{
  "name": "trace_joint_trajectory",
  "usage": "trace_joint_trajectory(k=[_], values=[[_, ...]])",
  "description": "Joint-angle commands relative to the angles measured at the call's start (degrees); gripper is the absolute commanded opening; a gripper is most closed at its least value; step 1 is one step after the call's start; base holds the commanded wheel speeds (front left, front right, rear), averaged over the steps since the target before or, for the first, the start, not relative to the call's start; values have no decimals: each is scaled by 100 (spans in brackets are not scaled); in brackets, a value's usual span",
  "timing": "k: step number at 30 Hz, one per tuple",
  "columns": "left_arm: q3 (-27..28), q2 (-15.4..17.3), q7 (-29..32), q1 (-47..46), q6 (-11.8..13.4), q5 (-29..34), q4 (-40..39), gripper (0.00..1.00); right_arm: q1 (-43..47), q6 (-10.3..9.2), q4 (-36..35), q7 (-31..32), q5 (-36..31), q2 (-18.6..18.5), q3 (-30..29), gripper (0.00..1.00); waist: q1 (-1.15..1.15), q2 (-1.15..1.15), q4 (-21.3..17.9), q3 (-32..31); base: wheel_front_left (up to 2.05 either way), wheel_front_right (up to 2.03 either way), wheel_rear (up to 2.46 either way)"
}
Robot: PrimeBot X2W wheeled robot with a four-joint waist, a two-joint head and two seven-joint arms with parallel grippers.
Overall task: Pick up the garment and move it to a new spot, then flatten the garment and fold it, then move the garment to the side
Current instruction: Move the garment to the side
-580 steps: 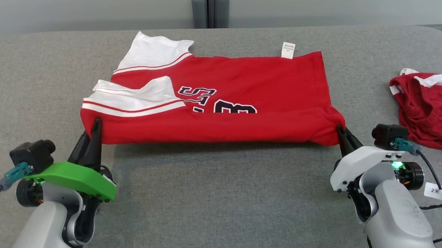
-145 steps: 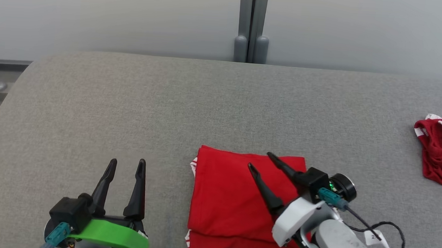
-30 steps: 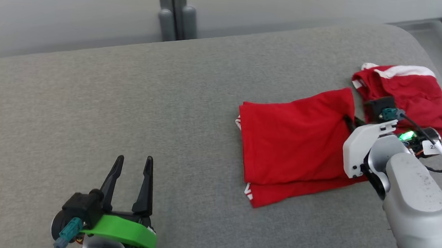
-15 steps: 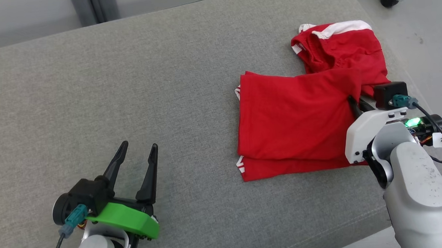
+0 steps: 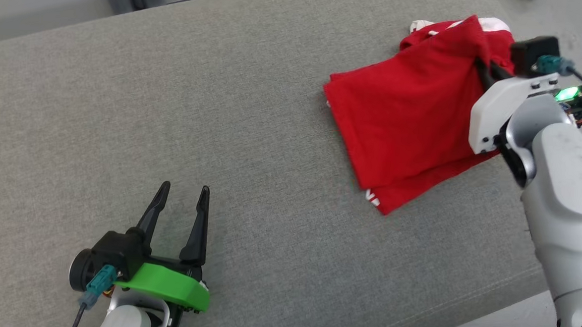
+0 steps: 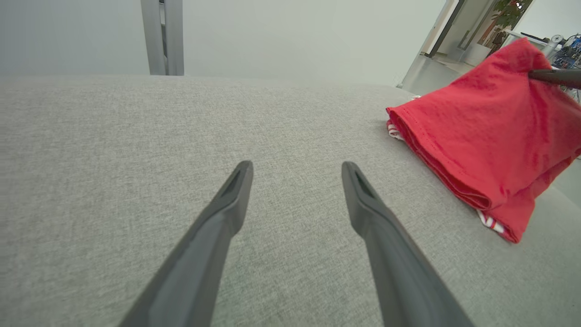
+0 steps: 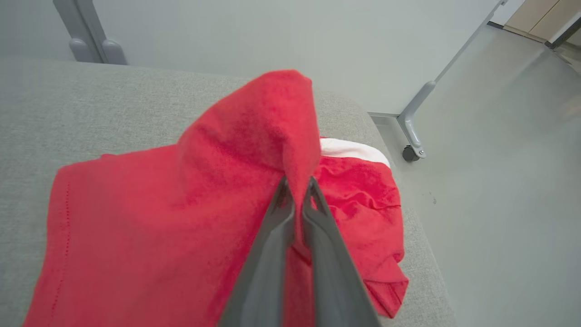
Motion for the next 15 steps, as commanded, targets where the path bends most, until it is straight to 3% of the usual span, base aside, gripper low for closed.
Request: trace_joint_trajectory(k=[1,15], values=[[-2,56,1,-87,-20,28,8,100,-162,-10,101,24,-2,-57,-56,0,0,0,129,44,0,0,0],[-80,68,1,-121,-20,53,-6,100,-1009,-10,1090,-289,-433,-1021,-1063,0,0,0,684,259,0,0,0]])
